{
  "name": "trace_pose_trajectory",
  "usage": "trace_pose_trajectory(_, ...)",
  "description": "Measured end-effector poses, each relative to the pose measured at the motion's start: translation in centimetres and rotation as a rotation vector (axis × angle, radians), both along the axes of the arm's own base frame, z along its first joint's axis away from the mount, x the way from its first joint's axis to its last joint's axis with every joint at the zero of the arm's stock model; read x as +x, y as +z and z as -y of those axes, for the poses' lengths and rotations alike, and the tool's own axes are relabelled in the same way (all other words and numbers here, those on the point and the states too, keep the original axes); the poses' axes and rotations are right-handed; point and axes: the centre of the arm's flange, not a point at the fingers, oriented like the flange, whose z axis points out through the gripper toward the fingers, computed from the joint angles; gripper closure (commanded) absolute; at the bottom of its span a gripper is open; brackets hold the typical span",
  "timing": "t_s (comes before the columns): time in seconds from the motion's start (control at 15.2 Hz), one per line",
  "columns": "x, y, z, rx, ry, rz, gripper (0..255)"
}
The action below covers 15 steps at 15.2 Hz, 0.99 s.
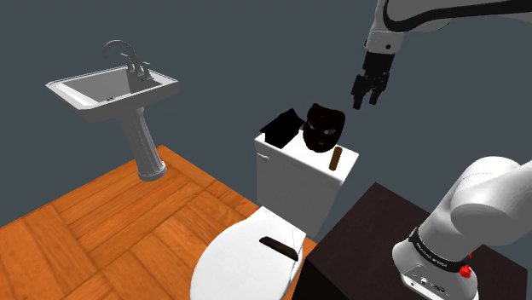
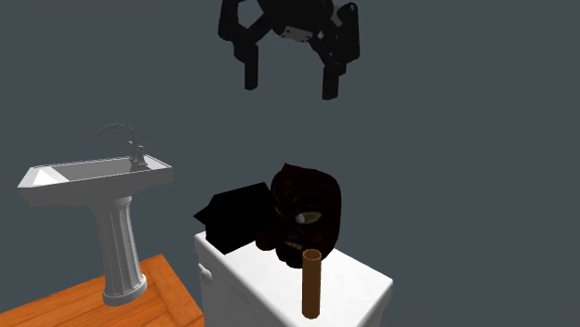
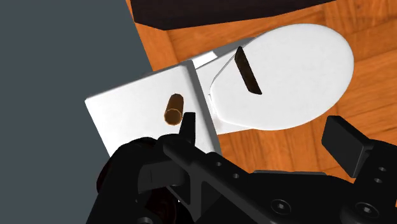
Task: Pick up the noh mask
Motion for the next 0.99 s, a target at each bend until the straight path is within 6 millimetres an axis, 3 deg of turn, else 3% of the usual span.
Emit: trace_pose_trajectory(0.99, 15.6, -8.7, 12.2, 0.193, 0.041, 0.017, 0)
